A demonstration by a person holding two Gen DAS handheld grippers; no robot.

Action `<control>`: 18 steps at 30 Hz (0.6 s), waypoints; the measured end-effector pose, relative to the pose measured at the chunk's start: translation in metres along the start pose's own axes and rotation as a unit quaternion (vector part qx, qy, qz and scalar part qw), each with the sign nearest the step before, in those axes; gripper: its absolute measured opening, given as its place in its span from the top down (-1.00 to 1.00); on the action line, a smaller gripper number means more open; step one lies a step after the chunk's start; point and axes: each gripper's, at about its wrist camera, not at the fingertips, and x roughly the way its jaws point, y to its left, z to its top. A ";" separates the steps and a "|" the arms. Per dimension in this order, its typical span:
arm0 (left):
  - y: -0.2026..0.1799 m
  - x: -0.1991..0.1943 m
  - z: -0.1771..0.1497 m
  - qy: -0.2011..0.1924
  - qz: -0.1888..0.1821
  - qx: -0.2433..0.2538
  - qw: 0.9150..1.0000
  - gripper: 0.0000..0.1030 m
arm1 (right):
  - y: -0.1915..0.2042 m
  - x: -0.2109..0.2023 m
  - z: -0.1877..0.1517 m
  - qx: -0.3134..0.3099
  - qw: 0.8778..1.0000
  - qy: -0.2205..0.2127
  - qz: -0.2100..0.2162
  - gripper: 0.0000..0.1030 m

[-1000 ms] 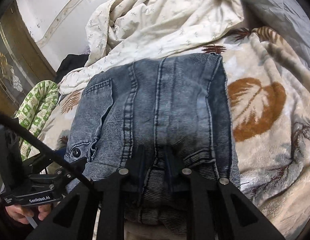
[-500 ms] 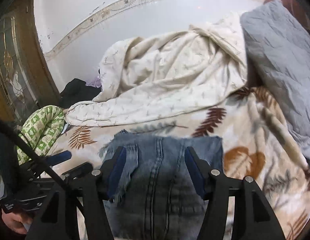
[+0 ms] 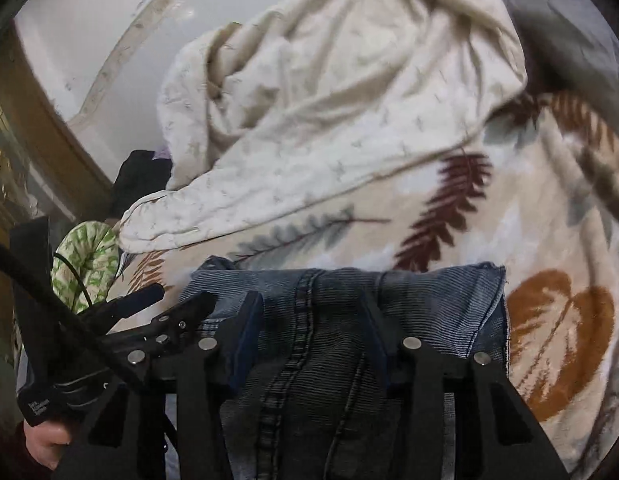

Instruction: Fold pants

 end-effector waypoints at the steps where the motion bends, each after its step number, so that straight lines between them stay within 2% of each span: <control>1: -0.001 0.006 0.000 0.007 0.004 0.003 1.000 -0.60 | -0.003 0.003 0.000 0.001 1.000 0.003 -0.001 0.07; 5: 0.002 0.029 -0.003 0.033 0.010 -0.006 0.999 -0.66 | -0.013 0.019 0.001 0.006 1.000 0.023 -0.007 0.07; 10: 0.007 0.034 -0.007 0.036 0.004 -0.022 0.999 -0.74 | -0.022 0.031 0.002 0.015 0.999 0.031 -0.003 0.06; 13: 0.018 0.015 -0.009 0.023 -0.012 -0.043 0.999 -0.72 | -0.017 0.019 0.002 0.015 1.000 0.017 0.001 0.03; 15: 0.025 -0.012 -0.015 0.003 -0.017 -0.045 0.999 -0.72 | -0.014 0.002 0.000 0.015 1.000 0.006 -0.004 0.02; 17: 0.030 -0.042 -0.025 -0.019 -0.016 -0.038 0.999 -0.72 | -0.007 -0.023 -0.006 0.004 1.000 -0.009 -0.018 -0.12; 18: 0.031 -0.055 -0.030 -0.028 -0.017 -0.034 0.999 -0.72 | -0.005 -0.032 -0.008 -0.002 1.000 -0.016 -0.021 -0.12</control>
